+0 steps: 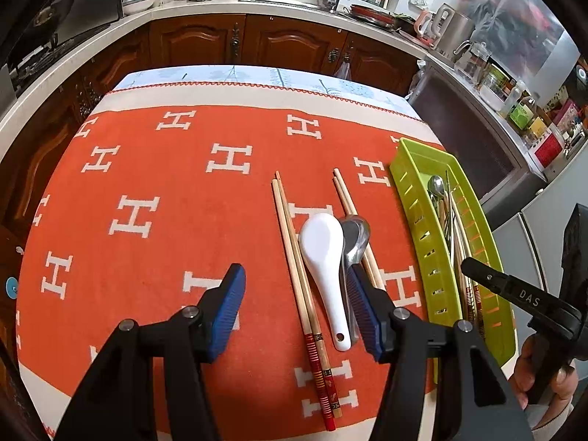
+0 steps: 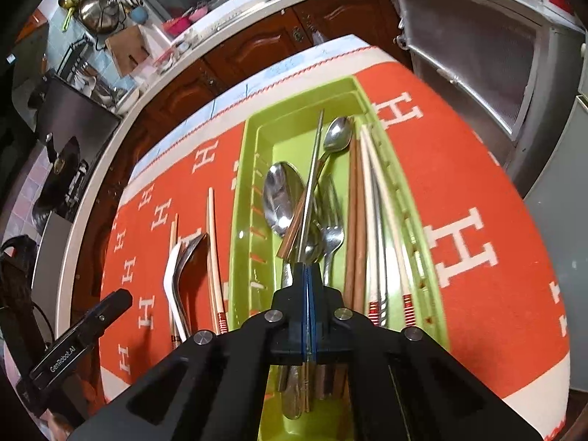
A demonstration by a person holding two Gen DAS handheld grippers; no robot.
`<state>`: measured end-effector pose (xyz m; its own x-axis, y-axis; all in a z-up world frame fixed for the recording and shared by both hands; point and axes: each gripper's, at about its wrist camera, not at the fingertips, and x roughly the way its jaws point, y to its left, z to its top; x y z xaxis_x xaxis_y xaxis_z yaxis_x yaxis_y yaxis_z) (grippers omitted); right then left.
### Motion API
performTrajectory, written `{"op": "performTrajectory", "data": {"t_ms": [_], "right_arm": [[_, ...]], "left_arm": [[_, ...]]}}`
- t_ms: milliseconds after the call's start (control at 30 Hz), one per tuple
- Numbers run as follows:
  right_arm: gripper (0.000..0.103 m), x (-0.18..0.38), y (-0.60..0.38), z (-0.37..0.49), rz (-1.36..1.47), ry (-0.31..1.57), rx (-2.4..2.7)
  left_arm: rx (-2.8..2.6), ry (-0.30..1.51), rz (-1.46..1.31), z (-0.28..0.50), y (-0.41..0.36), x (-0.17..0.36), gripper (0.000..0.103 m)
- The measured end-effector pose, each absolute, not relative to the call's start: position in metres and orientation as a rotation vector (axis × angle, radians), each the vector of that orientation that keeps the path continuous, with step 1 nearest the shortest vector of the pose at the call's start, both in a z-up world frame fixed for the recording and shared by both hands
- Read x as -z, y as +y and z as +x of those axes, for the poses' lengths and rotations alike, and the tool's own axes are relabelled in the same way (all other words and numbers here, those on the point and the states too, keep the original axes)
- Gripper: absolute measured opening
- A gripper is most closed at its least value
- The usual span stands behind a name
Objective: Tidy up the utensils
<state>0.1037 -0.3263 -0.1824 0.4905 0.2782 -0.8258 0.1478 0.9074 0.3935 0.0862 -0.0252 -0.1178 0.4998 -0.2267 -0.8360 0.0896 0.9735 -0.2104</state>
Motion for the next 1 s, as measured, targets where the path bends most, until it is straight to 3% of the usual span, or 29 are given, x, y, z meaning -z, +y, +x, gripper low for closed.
{"op": "performTrajectory", "data": {"t_ms": [567, 1000], "right_arm": [[0.010, 0.199, -0.309, 0.122, 0.380, 1.108, -0.031], [0.006, 0.194, -0.318, 0.114, 0.439, 1.050, -0.038]], "left_arm": [[0.179, 1.040, -0.154, 0.086, -0.021, 0.121, 0.056], [0.179, 1.046, -0.154, 0.088, -0.019, 0.122, 0.056]]}}
